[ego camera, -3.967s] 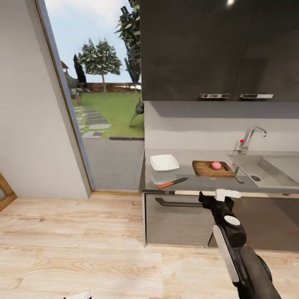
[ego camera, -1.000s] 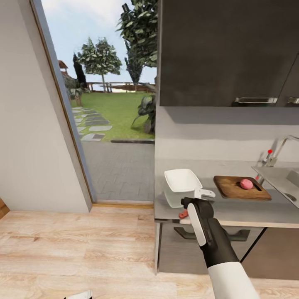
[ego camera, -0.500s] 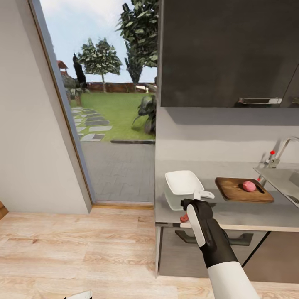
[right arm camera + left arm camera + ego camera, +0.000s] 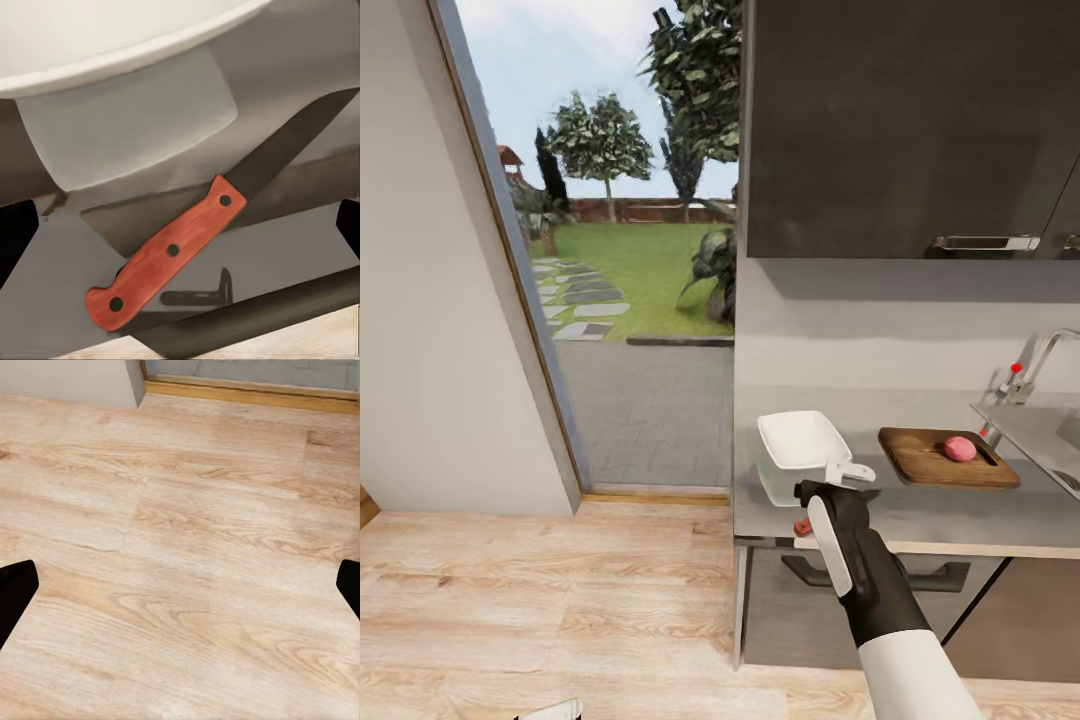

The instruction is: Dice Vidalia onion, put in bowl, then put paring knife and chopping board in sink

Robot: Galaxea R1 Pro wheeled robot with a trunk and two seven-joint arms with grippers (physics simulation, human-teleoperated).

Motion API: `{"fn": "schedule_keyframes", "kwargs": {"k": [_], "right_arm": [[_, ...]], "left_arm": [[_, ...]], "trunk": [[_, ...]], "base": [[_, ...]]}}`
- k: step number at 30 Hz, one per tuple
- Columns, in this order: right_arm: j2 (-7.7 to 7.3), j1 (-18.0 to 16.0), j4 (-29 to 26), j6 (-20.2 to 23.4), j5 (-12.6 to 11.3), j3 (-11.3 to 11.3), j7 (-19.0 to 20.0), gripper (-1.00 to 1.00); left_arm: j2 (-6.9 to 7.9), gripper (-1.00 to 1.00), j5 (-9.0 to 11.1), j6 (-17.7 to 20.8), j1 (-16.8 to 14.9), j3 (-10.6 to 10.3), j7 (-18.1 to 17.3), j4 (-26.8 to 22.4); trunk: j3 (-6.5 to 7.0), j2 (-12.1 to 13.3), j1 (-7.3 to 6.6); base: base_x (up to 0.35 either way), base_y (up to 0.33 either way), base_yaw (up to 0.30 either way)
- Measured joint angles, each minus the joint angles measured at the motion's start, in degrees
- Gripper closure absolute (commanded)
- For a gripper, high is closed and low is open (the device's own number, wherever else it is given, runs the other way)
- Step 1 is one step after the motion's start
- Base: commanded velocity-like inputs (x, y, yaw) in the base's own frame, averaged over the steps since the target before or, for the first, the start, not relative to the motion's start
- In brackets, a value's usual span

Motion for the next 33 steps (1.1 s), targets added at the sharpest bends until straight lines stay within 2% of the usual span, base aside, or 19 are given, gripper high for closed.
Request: {"fn": "schedule_keyframes", "kwargs": {"k": [9, 23, 33], "right_arm": [[0.0, -0.01, 1.67, -0.18, 0.04, -0.09, 0.02, -1.0], [0.0, -0.01, 2.81, -0.24, 0.03, -0.1, 0.08, -1.0], [0.0, -0.03, 3.37, -2.0, -0.03, -0.42, 0.18, -1.0]], "left_arm": [[0.0, -1.0, 0.0, 0.03, 0.0, 0.0, 0.03, 0.0], [0.0, -1.0, 0.0, 0.04, 0.0, 0.0, 0.02, 0.0], [0.0, -1.0, 0.0, 0.04, 0.0, 0.0, 0.04, 0.0]], "trunk": [[-0.27, 0.0, 0.0], [-1.51, 0.0, 0.0], [-2.44, 0.0, 0.0]], "base": [[0.0, 0.0, 0.0], [0.0, 0.0, 0.0], [0.002, 0.0, 0.0]]}}
